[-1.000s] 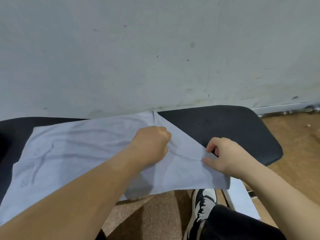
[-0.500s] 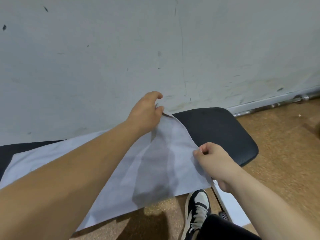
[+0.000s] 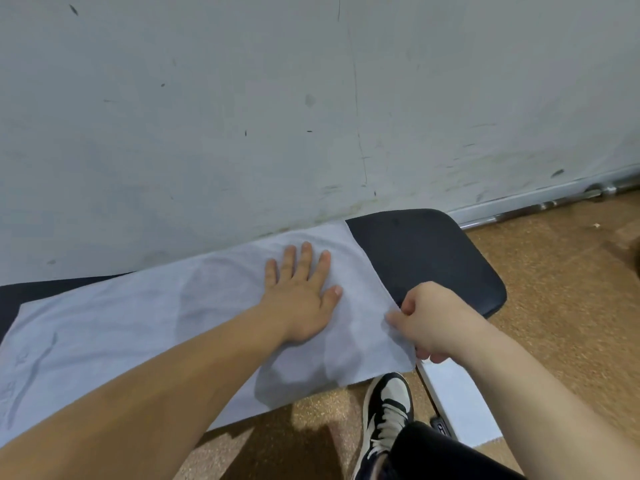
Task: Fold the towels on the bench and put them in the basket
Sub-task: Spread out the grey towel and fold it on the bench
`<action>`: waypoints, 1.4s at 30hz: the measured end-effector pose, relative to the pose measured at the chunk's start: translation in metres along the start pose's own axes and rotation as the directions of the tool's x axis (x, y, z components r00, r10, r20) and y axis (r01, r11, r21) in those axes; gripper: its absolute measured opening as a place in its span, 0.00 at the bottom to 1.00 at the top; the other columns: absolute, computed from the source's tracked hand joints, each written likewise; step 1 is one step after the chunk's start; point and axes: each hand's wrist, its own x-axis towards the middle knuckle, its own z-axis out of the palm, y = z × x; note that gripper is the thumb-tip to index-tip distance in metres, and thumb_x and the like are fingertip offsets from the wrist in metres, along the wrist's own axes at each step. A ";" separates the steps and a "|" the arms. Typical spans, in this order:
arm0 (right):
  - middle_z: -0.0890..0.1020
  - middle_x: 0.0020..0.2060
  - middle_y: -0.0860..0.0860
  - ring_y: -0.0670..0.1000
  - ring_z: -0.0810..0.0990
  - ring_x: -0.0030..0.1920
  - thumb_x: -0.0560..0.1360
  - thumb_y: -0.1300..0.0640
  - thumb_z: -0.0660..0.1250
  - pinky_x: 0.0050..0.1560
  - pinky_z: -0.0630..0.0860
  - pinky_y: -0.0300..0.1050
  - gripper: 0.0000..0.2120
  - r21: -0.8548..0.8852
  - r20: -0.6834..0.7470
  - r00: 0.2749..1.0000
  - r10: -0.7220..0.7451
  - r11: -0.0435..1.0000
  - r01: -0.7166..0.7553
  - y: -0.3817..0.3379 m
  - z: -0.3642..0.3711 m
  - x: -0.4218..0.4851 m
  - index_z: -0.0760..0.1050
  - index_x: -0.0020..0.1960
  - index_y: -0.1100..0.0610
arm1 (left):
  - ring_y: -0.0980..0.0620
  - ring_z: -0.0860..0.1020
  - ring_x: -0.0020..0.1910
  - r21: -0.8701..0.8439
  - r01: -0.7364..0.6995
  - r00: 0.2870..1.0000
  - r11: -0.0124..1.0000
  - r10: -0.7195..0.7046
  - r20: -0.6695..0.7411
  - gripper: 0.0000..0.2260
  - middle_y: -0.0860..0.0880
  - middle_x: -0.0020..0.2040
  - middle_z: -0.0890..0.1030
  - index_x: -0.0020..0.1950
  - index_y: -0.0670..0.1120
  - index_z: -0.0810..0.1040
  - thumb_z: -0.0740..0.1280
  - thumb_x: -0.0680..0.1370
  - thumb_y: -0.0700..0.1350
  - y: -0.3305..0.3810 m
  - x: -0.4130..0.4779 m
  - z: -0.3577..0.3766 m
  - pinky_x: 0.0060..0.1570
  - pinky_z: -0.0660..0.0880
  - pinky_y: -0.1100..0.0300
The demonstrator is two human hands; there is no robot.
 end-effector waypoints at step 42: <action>0.75 0.29 0.44 0.42 0.71 0.28 0.78 0.50 0.72 0.32 0.68 0.34 0.12 0.189 -0.066 0.868 -0.493 0.848 0.496 -0.062 -0.001 -0.043 0.75 0.41 0.56 | 0.46 0.78 0.64 -0.138 -0.243 0.896 0.960 0.167 -0.411 0.19 0.50 0.65 0.81 0.68 0.46 0.79 0.60 0.79 0.35 -0.068 0.006 -0.111 0.65 0.74 0.53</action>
